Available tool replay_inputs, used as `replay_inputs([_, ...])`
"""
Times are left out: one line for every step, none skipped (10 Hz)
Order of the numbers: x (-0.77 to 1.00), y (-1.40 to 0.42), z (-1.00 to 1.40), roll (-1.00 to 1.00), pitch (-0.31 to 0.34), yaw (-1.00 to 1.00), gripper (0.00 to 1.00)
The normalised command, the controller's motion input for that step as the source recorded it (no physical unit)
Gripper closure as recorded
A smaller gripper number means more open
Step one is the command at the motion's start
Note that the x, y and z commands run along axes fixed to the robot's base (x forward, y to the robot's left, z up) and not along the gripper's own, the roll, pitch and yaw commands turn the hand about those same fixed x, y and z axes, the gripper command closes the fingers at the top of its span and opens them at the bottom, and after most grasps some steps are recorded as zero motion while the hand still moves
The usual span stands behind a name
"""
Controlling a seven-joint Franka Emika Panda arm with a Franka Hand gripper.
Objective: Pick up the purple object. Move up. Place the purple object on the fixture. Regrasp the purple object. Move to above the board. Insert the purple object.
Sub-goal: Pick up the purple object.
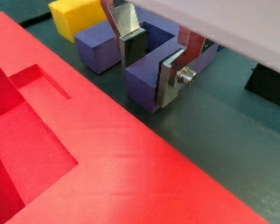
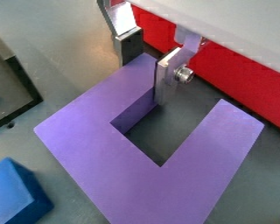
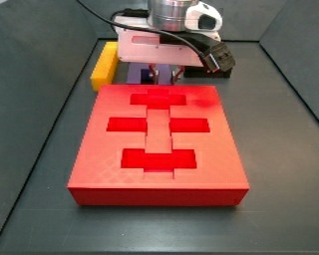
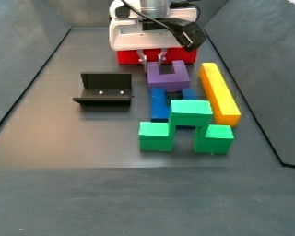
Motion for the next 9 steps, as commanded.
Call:
replay_inputs([0.0,0.0,0.0,0.0,0.0,0.0,1.0])
replay_inputs([0.0,0.0,0.0,0.0,0.0,0.0,1.0])
replay_inputs([0.0,0.0,0.0,0.0,0.0,0.0,1.0])
replay_inputs([0.0,0.0,0.0,0.0,0.0,0.0,1.0])
replay_inputs([0.0,0.0,0.0,0.0,0.0,0.0,1.0])
replay_inputs([0.0,0.0,0.0,0.0,0.0,0.0,1.0])
replay_inputs([0.0,0.0,0.0,0.0,0.0,0.0,1.0])
replay_inputs([0.0,0.0,0.0,0.0,0.0,0.0,1.0])
replay_inputs([0.0,0.0,0.0,0.0,0.0,0.0,1.0])
